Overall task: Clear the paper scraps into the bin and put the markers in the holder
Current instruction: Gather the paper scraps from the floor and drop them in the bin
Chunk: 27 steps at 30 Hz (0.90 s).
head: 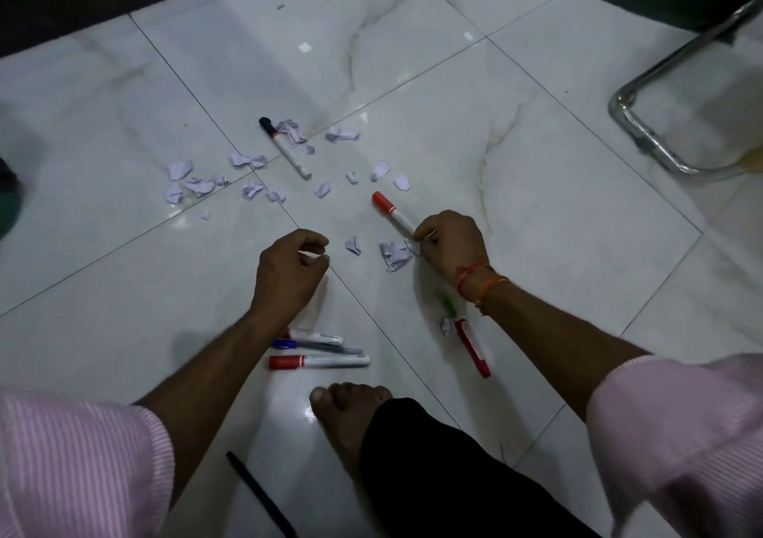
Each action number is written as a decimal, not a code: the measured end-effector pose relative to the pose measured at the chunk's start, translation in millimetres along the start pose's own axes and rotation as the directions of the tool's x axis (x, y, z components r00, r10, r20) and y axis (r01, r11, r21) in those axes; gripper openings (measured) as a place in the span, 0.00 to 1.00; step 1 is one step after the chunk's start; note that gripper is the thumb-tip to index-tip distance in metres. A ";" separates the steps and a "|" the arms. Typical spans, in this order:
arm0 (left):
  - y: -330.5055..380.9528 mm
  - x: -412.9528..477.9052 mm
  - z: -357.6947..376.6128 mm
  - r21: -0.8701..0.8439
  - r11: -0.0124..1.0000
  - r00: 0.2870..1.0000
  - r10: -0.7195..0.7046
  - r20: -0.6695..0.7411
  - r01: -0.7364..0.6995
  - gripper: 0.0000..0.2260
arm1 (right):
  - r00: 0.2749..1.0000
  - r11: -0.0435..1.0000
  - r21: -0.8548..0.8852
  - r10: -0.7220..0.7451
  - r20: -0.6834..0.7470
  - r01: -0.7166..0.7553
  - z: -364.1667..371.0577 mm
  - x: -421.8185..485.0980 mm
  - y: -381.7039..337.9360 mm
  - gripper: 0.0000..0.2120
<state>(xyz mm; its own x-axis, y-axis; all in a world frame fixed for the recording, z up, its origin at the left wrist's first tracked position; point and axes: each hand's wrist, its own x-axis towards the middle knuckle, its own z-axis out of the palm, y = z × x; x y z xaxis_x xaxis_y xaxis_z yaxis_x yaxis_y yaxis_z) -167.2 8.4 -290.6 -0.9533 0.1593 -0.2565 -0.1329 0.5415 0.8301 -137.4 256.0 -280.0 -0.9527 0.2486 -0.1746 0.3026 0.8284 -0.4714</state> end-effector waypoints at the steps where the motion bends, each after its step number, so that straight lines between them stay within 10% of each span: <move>1: 0.0 -0.4 -0.8 -0.037 0.999 1.000 -0.020 0.014 0.021 0.10 | 1.000 0.997 0.078 0.029 -0.008 -0.028 -3.2 -5.7 -3.6 0.06; 9: 32.6 -15.6 13.8 -0.388 0.862 0.927 -0.213 0.310 0.327 0.17 | 0.879 0.911 0.382 -0.051 0.474 -0.153 -9.4 -61.5 -21.7 0.07; 18: 6.5 -20.8 17.0 0.049 0.995 0.970 -0.101 0.220 0.093 0.11 | 0.978 0.989 -0.148 0.056 0.201 -0.026 -13.8 -68.4 29.1 0.12; 27: -0.5 -18.8 13.4 0.335 0.942 0.987 -0.025 0.159 -0.030 0.11 | 0.970 0.995 -0.076 0.074 0.230 -0.058 -16.9 -61.1 30.1 0.10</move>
<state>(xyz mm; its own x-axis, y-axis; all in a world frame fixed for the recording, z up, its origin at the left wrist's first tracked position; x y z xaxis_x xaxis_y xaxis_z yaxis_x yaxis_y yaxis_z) -145.5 16.2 -292.8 -0.8946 0.2746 -0.3526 -0.0057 0.7820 0.6233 -70.5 274.2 -268.8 -0.8958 0.1872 -0.4032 0.3544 0.8481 -0.3938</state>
